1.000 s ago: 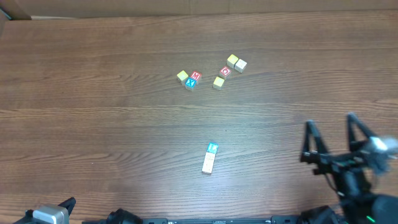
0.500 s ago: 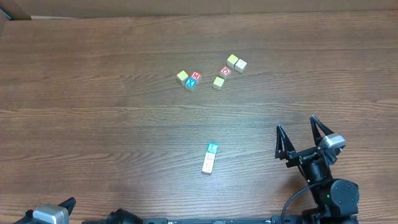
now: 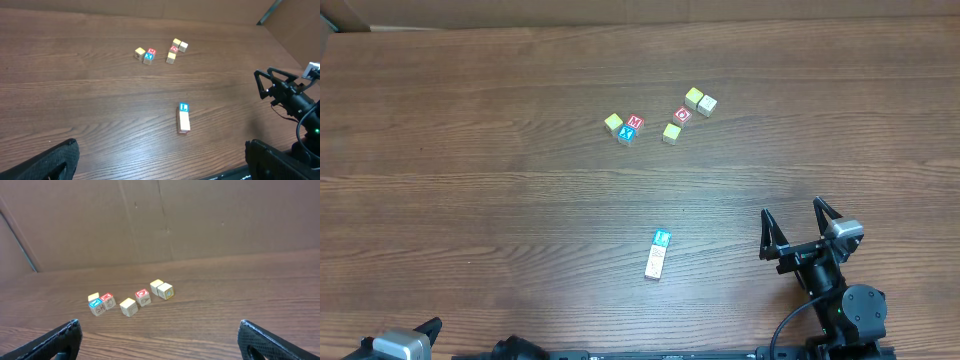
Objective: Flip 5 blocks
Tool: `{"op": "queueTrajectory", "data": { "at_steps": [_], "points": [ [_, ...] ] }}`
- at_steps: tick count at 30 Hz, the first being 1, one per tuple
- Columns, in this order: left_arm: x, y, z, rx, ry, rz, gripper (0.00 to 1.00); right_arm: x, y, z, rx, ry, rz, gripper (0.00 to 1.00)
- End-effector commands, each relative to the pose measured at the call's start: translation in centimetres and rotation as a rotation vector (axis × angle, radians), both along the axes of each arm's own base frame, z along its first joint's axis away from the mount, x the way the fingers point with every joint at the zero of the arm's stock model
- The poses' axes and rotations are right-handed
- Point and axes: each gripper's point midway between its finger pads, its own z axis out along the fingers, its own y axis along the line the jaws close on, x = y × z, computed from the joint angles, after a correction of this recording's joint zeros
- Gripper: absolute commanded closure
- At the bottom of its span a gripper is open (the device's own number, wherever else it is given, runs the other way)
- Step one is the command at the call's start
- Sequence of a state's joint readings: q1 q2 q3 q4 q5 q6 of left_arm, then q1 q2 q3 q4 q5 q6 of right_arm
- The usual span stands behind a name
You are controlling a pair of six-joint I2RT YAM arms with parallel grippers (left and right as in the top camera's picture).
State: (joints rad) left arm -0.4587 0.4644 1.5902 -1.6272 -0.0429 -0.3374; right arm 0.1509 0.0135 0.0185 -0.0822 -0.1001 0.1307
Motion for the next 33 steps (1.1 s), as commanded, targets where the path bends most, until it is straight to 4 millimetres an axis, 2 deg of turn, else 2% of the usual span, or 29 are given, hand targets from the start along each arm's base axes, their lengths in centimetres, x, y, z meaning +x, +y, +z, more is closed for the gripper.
{"op": "queueTrajectory", "data": {
  "at_steps": [1,33],
  "points": [
    [-0.08,0.30,0.16,-0.005,-0.014,0.009,0.00,0.02,-0.07,-0.16,-0.033,-0.014,-0.002,0.00],
    [-0.07,0.30,0.16,-0.005,-0.013,0.009,0.00,0.00,-0.01,-0.12,-0.022,-0.013,0.002,0.00]
  ]
}}
